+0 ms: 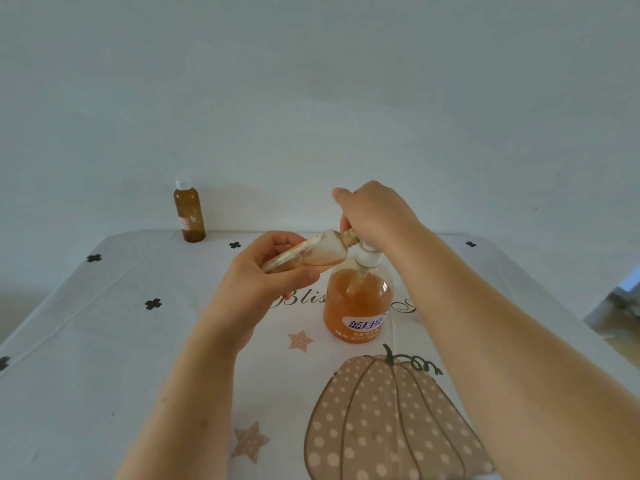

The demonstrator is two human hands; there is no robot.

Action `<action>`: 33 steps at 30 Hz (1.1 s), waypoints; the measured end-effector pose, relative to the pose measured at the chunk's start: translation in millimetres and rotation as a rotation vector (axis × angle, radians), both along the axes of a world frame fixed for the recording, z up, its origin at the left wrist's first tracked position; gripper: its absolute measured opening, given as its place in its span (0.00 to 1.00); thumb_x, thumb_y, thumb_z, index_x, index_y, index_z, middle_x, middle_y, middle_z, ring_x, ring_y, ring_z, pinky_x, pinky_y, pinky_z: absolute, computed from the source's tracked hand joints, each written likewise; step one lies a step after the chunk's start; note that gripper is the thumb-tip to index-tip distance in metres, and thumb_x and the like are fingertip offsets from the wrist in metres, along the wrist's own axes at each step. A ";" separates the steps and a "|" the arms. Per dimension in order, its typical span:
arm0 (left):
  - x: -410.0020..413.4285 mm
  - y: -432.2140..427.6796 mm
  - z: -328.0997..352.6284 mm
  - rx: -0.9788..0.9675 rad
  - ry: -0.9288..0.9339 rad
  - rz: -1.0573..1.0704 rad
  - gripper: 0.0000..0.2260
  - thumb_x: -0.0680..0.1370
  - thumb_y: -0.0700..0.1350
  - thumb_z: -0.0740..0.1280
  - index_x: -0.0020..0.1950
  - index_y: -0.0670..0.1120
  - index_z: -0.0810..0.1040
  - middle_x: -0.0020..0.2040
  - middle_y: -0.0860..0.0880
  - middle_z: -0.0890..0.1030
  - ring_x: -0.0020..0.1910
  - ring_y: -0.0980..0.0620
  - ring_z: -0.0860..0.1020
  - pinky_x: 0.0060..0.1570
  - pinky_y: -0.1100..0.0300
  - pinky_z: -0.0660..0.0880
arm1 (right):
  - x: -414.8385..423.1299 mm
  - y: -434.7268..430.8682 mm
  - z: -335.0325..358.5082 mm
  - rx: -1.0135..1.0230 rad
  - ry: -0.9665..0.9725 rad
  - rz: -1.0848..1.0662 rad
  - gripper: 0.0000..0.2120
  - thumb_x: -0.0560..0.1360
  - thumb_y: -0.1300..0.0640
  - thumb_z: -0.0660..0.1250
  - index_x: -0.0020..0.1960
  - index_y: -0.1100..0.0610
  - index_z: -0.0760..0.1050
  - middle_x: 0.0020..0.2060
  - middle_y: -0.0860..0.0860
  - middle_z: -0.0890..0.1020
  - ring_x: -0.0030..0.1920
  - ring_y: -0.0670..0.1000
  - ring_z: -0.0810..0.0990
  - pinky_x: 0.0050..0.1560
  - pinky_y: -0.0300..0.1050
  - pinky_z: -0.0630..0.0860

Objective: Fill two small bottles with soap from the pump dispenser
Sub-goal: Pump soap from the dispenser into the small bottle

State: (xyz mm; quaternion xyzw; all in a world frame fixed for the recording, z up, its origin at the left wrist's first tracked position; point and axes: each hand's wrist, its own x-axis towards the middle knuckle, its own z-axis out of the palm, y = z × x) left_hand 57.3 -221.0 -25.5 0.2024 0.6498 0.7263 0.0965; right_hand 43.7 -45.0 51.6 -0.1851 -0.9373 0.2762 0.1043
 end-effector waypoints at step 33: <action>-5.6 -5.6 -4.0 0.060 -0.057 -0.062 0.17 0.64 0.41 0.75 0.52 0.43 0.81 0.45 0.46 0.84 0.41 0.47 0.80 0.40 0.56 0.79 | -1.6 3.0 -5.8 -0.005 0.040 -0.006 0.23 0.81 0.48 0.55 0.51 0.63 0.83 0.32 0.52 0.77 0.31 0.52 0.74 0.37 0.44 0.71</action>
